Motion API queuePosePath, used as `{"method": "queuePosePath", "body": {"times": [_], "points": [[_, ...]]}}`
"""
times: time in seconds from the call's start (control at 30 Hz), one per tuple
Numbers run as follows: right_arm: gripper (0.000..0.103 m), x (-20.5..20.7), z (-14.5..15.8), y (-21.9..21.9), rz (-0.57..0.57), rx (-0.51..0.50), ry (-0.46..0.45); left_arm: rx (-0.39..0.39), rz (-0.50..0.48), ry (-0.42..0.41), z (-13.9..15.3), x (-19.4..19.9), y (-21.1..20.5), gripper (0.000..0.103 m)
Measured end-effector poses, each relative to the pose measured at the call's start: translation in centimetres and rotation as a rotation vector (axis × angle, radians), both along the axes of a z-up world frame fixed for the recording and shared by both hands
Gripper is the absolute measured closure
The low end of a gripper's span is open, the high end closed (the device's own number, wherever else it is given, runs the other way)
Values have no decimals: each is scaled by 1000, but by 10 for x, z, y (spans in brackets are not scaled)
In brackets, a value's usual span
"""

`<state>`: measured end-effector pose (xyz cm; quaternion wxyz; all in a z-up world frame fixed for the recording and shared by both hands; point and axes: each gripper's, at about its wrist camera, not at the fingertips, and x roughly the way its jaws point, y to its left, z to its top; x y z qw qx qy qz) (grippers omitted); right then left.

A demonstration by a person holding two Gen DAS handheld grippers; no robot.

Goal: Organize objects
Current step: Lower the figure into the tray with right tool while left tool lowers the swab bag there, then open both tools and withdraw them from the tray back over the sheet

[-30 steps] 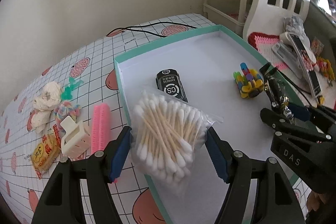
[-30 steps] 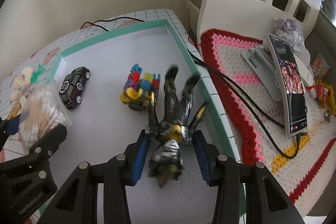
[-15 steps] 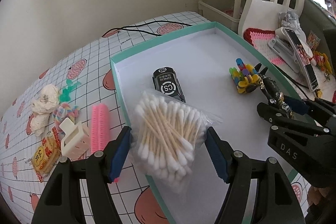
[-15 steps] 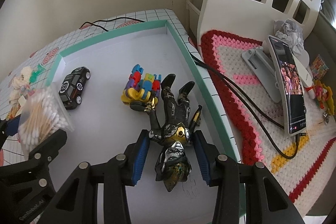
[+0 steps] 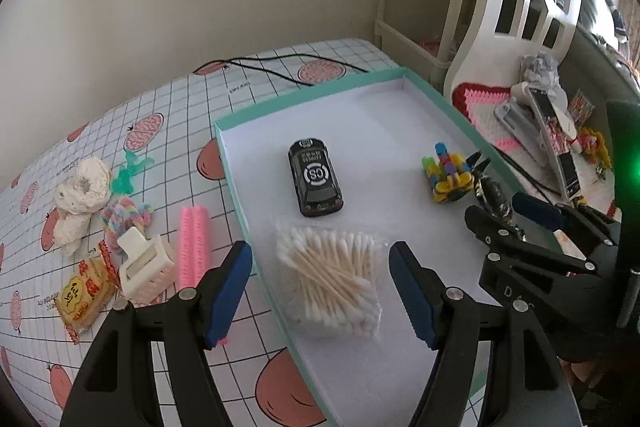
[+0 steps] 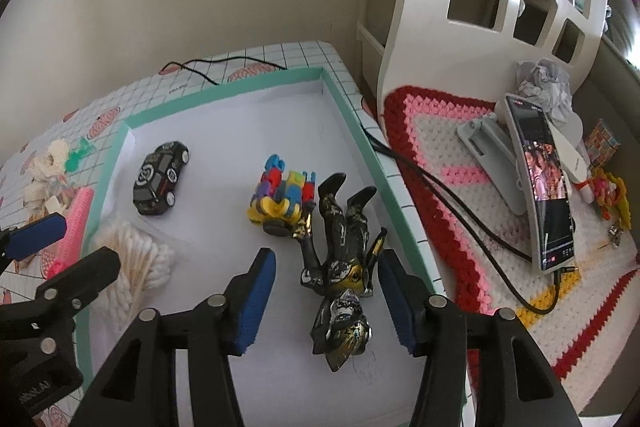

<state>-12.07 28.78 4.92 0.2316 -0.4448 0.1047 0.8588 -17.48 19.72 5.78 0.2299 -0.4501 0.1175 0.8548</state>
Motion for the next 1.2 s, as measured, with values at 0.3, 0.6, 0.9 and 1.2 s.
{"method": "queuePosePath", "body": {"times": [0.3, 0.6, 0.9, 1.2], "points": [[46, -3, 10, -10, 14, 20, 29, 41, 56, 2, 9, -6, -18, 31], [31, -10, 10, -24, 32, 18, 40, 45, 152, -4, 2, -14, -44, 23], [6, -15, 8, -33, 28, 5, 52, 66, 226, 22, 2, -21, -70, 10], [0, -20, 4, -41, 28, -1, 46, 49, 248, 82, 3, -22, -83, 0]]}}
